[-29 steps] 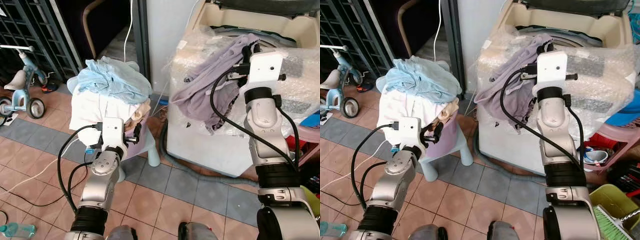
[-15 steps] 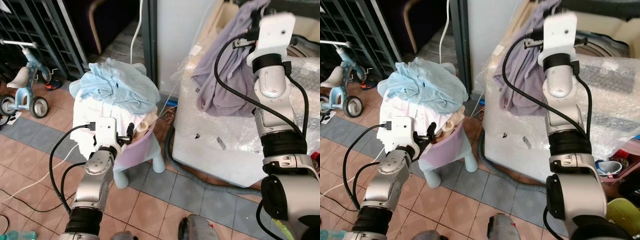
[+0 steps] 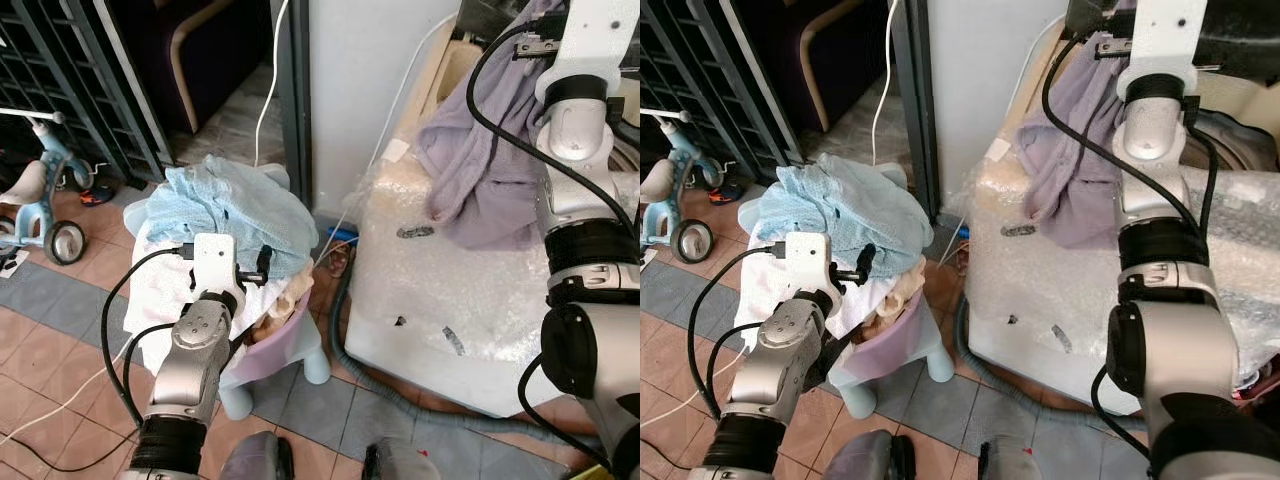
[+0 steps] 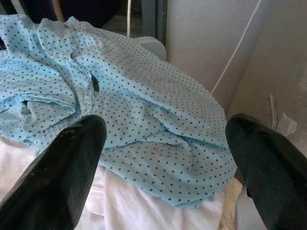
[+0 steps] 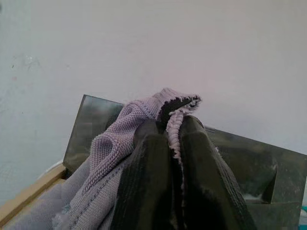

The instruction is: Clothes washing

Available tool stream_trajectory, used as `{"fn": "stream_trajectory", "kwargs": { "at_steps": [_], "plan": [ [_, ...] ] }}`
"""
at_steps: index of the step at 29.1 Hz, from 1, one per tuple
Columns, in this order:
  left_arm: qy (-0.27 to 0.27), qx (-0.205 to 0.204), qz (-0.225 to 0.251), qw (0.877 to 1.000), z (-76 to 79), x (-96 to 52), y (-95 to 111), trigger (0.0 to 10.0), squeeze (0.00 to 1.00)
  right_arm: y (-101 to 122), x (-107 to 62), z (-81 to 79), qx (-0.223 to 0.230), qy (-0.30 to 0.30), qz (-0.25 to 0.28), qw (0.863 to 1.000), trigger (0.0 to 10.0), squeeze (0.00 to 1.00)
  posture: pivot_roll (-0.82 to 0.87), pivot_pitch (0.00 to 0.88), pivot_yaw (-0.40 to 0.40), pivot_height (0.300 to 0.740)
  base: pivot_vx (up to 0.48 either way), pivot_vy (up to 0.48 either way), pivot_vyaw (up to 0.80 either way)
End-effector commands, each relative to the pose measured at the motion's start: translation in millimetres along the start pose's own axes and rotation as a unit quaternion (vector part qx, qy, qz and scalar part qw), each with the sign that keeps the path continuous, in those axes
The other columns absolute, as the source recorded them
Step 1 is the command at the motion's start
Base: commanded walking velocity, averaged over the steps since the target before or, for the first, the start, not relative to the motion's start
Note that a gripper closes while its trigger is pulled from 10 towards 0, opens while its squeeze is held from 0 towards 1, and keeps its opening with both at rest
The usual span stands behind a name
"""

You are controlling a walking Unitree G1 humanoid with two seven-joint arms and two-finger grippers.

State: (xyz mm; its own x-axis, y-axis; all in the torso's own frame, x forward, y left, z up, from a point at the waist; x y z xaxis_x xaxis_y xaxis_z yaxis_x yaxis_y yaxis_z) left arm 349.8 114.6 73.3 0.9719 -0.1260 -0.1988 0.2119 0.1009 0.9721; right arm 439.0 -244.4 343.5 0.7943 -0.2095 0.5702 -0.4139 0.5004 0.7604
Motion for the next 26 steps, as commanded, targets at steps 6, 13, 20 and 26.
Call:
{"fn": "stream_trajectory", "kwargs": {
  "at_steps": [6, 13, 20, 26],
  "plan": [
    [-0.002, -0.002, -0.001, 1.0, 4.8, -0.3, 0, 10.0, 0.0, 48, 30.3, 54.1, -0.044, -0.086, 0.067, 0.993, 10.0, 0.0, -0.01, 0.098, 0.027, 0.74, 0.0, 0.0, 0.0],
    [0.001, -0.007, -0.002, 1.0, 6.6, -1.0, -1, 10.0, 0.0, -12, 14.1, 0.7, -0.03, 0.036, -0.049, 0.998, 10.0, 1.0, -0.01, 0.097, 0.021, 0.74, 0.0, 0.0, 0.0],
    [0.009, -0.016, 0.004, 1.0, 5.0, -0.6, 1, 10.0, 0.0, -39, -17.7, -57.9, 0.024, 0.18, -0.089, 0.979, 10.0, 1.0, -0.02, 0.099, 0.021, 0.74, 0.0, 0.0, 0.0],
    [0.022, -0.004, 0.026, 0.999, 6.2, 3.5, 11, 10.0, 0.0, -20, -22.7, -64.7, 0.041, 0.223, -0.028, 0.973, 10.0, 1.0, -0.03, 0.096, 0.021, 0.74, 0.0, 0.0, 0.0]
  ]
}}
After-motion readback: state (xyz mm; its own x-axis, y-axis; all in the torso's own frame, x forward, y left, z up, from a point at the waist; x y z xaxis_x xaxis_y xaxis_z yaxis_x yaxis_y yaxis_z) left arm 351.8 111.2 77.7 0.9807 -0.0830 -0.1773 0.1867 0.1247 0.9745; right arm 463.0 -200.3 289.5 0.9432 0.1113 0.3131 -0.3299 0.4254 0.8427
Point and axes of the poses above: a point about 5 cm out from each wrist's last joint towards the gripper, its own x axis pointing out of the wrist towards the gripper, its own y axis along the axis of the wrist's last joint, z = x × y, the point moved 6 cm from there along x, pointing out of the wrist towards the gripper, and after that the axes turned 4 degrees about -x, right-handed, at the moved point
